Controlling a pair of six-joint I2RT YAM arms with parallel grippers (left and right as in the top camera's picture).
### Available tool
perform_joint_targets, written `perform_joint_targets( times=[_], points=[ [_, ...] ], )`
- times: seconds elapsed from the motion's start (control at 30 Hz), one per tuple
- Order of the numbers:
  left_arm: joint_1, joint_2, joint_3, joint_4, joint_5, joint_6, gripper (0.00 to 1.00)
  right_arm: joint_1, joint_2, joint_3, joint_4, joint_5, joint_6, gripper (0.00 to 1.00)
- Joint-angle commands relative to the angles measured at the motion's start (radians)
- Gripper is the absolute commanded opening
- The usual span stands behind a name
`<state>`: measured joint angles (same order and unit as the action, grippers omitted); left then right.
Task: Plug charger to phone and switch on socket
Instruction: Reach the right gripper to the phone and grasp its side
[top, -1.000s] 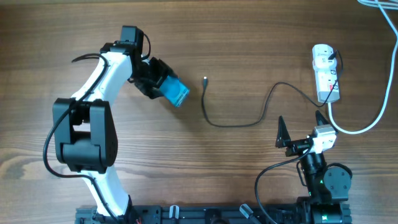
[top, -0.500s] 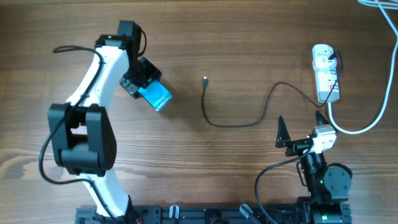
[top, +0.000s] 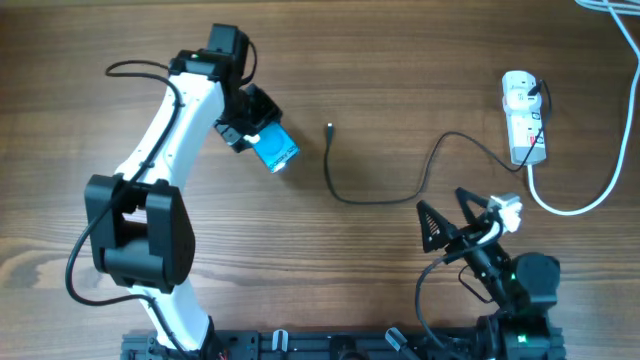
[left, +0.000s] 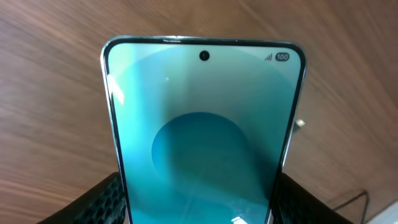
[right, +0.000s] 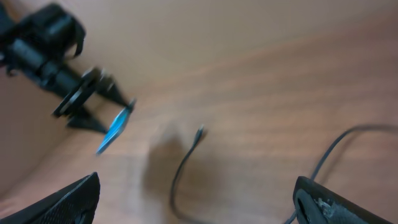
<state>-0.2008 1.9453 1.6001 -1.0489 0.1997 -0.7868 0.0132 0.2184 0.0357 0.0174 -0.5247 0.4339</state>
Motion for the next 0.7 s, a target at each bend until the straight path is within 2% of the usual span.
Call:
perform_joint_targets(
  times=[0.0,0.2,0.33,0.47,0.6,0.67],
  points=[
    [-0.031,-0.029,0.018,0.050,0.040,-0.014,0.62,0.006,0.177,0.139,0.008,-0.145,0.039,1.00],
    [-0.054,-0.029,0.018,0.068,0.071,-0.034,0.64,0.006,0.573,0.396,0.004,-0.317,0.041,1.00],
    [-0.054,-0.029,0.018,0.072,0.092,-0.037,0.63,0.006,0.793,0.543,-0.034,-0.345,0.045,1.00],
    [-0.055,-0.029,0.018,0.073,0.128,-0.067,0.63,0.061,0.970,0.586,-0.034,-0.345,0.067,1.00],
    [-0.055,-0.029,0.018,0.078,0.177,-0.098,0.63,0.112,1.065,0.586,-0.031,-0.282,0.067,1.00],
    [-0.055,-0.029,0.018,0.077,0.193,-0.133,0.63,0.112,1.111,0.585,-0.027,-0.195,0.185,1.00]
  ],
)
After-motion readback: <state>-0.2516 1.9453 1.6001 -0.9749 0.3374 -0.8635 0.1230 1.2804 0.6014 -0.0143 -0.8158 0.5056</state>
